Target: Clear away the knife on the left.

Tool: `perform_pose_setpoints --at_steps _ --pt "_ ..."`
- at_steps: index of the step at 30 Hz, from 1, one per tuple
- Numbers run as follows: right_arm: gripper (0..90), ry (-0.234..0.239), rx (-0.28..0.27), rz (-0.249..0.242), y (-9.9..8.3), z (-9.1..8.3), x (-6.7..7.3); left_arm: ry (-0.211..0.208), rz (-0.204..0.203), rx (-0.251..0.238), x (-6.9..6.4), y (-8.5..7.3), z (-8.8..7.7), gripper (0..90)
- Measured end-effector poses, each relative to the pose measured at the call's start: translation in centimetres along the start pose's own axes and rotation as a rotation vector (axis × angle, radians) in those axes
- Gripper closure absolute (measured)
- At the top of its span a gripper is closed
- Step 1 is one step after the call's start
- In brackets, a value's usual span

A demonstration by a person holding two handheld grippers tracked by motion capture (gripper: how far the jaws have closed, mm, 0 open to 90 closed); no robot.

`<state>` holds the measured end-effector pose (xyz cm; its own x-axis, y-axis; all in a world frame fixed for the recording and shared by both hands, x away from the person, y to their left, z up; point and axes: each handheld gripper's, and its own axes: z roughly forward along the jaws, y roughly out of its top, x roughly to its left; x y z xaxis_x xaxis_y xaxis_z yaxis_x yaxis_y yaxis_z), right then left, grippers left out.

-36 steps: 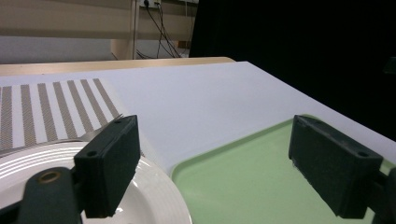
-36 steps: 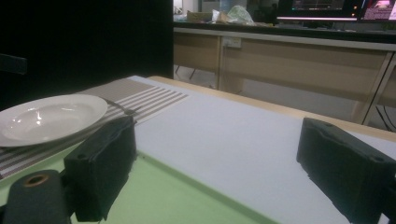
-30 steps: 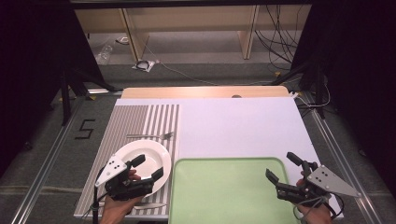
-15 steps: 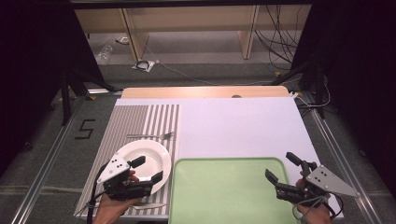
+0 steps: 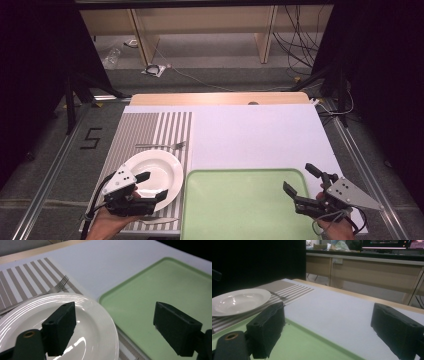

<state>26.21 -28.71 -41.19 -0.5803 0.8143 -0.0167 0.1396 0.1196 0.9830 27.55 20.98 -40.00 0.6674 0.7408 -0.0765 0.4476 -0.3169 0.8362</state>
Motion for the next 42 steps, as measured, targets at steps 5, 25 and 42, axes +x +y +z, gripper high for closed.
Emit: perform_pose_setpoints --at_steps 5,25,42 --pt "12.8 0.004 0.003 -0.001 0.0 0.0 0.0 0.007 0.022 0.068 0.3 -0.6 -0.5 18.5" --pt "12.9 0.012 0.019 0.002 -0.1 0.2 0.1 0.038 0.065 0.289 1.1 -3.2 -2.5 19.1" --pt "13.0 0.016 0.022 -0.002 -0.1 0.3 0.2 0.071 0.056 0.403 2.1 -5.3 -3.0 20.2"
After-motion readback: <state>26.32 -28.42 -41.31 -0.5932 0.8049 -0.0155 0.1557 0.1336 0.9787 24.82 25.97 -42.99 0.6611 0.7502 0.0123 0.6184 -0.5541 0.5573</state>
